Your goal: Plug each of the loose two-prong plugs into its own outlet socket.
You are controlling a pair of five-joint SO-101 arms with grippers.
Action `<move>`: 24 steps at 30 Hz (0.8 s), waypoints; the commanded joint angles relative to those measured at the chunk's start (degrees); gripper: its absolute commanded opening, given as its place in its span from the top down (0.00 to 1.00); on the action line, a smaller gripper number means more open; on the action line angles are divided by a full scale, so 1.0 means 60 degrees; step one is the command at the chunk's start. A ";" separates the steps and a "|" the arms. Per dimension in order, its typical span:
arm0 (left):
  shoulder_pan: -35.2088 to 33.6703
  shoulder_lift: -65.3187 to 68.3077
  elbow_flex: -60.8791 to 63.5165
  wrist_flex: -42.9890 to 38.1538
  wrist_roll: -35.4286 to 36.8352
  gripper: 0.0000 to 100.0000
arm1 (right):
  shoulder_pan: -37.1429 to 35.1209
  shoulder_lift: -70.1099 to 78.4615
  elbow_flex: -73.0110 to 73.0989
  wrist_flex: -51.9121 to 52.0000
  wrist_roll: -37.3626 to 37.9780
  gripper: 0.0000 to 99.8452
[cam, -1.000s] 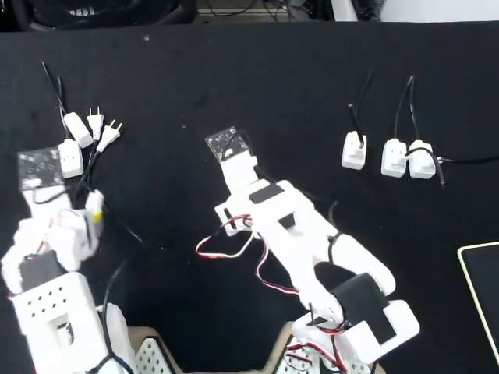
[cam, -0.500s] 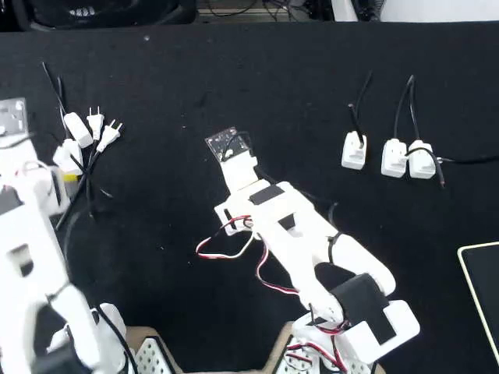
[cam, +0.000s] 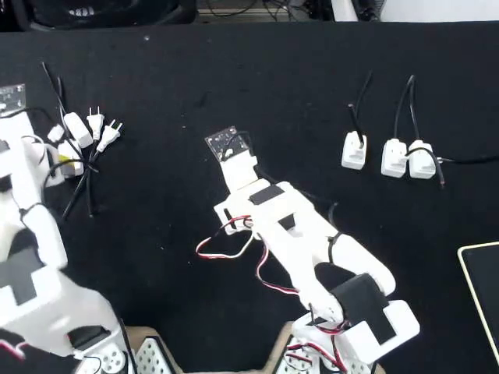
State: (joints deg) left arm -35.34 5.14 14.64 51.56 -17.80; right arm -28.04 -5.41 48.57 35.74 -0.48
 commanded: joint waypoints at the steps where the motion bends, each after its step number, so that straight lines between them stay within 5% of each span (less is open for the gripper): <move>1: -0.0095 0.0908 -0.1897 -0.0117 -0.0059 0.73 | 0.0073 -0.0447 -0.0007 -0.0176 0.0073 0.77; 24: 0.0886 0.3941 -0.5780 0.1289 0.0000 0.72 | 0.0088 -0.0447 -0.0007 -0.0190 0.0073 0.77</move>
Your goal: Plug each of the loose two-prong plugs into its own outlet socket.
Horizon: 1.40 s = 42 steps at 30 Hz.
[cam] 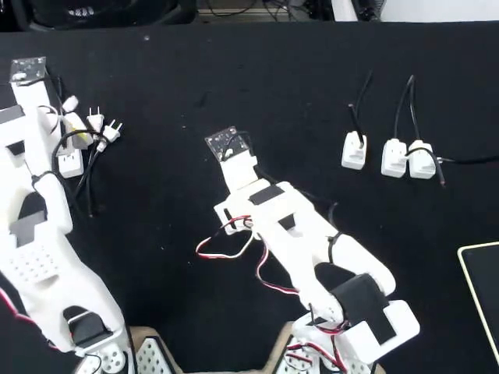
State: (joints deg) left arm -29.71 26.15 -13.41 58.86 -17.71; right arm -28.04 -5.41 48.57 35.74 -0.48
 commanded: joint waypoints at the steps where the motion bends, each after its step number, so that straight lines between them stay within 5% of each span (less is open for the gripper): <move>1: -0.0081 0.0630 -0.1267 0.0073 -0.0015 0.72 | 0.0088 -0.0447 -0.0007 -0.0190 0.0073 0.77; 14: -0.0227 0.2066 -0.2220 0.0103 -0.0044 0.74 | 0.0073 -0.0447 -0.0007 -0.0190 0.0073 0.77; 19: -0.0242 0.2081 -0.2249 0.1158 0.0000 0.97 | 0.0103 -0.0447 0.0007 -0.0190 0.0073 0.77; 36: -0.1385 0.2081 -0.6718 0.6813 0.0015 0.97 | 0.0117 -0.0447 0.0022 -0.0103 0.0073 0.77; 42: -0.2337 0.1216 -0.6498 0.7018 0.0425 0.97 | 0.0117 -0.0505 0.0037 0.0000 0.0073 0.85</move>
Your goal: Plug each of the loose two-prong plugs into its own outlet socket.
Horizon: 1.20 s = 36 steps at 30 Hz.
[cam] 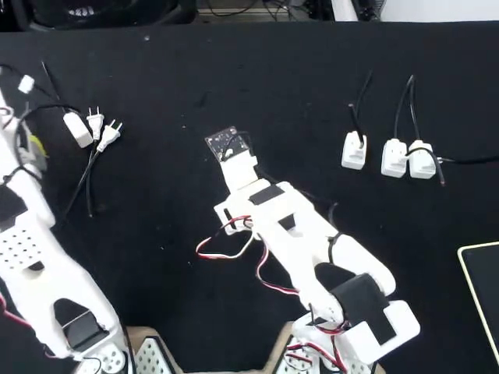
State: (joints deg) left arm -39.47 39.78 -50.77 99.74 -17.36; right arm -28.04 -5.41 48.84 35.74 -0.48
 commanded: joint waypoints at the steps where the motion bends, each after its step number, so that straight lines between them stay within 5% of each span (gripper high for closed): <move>1: -0.0872 -0.1407 0.0066 0.0205 0.0425 0.97 | 0.0117 -0.0505 -0.0007 0.0000 0.0073 0.88; 7: -0.1194 -0.4894 0.3773 0.0190 0.0425 0.97 | 0.0190 -0.0520 -0.0007 0.0029 0.0073 0.99; 10: -0.0491 -0.6799 0.6161 0.0147 0.0454 0.97 | 0.0733 -0.0535 -0.0051 0.0029 0.0029 0.99; 19: 0.3890 -1.1370 1.2608 -0.1949 0.0440 0.97 | 0.1538 -0.0535 -0.0110 -0.0059 -0.0015 0.99; 24: 0.6000 -1.2938 1.5656 -0.4425 0.0410 0.97 | 0.1524 -0.0520 -0.0066 -0.0249 -0.0015 0.99; 30: 0.6454 -1.3319 1.8396 -0.7707 0.0469 0.93 | 0.1509 -0.0520 -0.0037 -0.0308 -0.0015 0.99; 36: 0.5927 -1.3348 1.9333 -0.8718 0.0484 0.74 | 0.1509 -0.0505 -0.0037 -0.0308 -0.0015 0.99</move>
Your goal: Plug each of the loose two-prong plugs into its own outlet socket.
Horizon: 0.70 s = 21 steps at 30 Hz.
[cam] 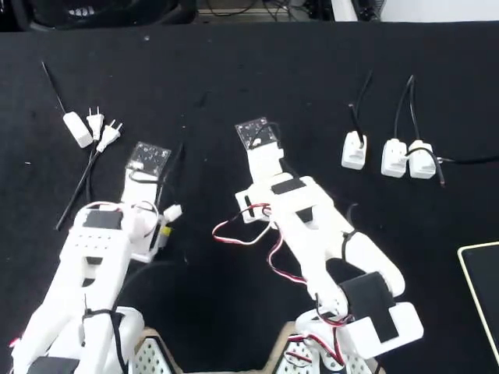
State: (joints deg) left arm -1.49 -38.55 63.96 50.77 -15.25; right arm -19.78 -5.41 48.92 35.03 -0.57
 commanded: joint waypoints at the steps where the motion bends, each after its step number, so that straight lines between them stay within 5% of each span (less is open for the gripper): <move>1: -0.0593 -0.0322 0.0212 -0.0557 0.0132 0.73 | 0.0132 -0.0491 -0.0051 -0.0190 0.0015 0.99; 21: -0.4828 -0.0278 -0.0564 -0.1524 -0.1626 0.74 | 0.0132 -0.0462 -0.0051 -0.0176 0.0059 0.99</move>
State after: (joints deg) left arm -26.11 -39.34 65.45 42.59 -23.96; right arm -19.78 -5.41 48.92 35.03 -0.57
